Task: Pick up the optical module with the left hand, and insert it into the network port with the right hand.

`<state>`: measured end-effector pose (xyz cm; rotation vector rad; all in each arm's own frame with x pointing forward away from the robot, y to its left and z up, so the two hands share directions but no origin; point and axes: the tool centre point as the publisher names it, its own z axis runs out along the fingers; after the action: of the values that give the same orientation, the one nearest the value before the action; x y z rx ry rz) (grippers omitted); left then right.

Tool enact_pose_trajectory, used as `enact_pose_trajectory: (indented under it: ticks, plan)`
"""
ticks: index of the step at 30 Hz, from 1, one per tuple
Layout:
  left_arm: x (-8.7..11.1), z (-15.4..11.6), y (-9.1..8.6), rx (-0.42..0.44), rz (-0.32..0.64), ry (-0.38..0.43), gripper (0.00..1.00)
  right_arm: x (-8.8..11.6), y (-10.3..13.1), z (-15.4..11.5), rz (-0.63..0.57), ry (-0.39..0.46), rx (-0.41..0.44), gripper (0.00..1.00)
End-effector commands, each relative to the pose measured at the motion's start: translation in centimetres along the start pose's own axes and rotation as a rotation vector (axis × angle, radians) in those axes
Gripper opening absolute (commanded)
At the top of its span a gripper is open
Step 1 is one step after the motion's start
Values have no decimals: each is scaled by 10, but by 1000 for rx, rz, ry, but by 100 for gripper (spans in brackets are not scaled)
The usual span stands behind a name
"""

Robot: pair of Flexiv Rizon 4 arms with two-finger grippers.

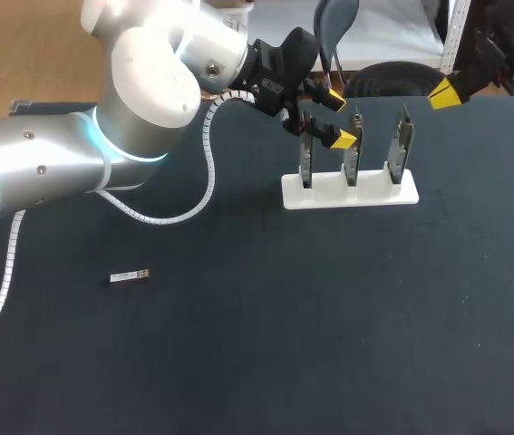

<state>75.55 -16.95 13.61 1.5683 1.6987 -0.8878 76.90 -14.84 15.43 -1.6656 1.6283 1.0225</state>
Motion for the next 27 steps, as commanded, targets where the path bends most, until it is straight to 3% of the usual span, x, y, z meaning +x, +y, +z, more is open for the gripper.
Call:
enact_pose_trajectory:
  ticks: [1, 2, 27]
  plan:
    - [-2, 1, 2, 3, -2, 7, 100, -1, 0, 1, -12, 6, 11, 19]
    - [-2, 1, 2, 3, -2, 7, 100, -1, 0, 1, -10, 1, 12, 97]
    - [-4, -2, 4, 3, 6, 3, 100, -1, 0, 1, -10, 1, 12, 100]
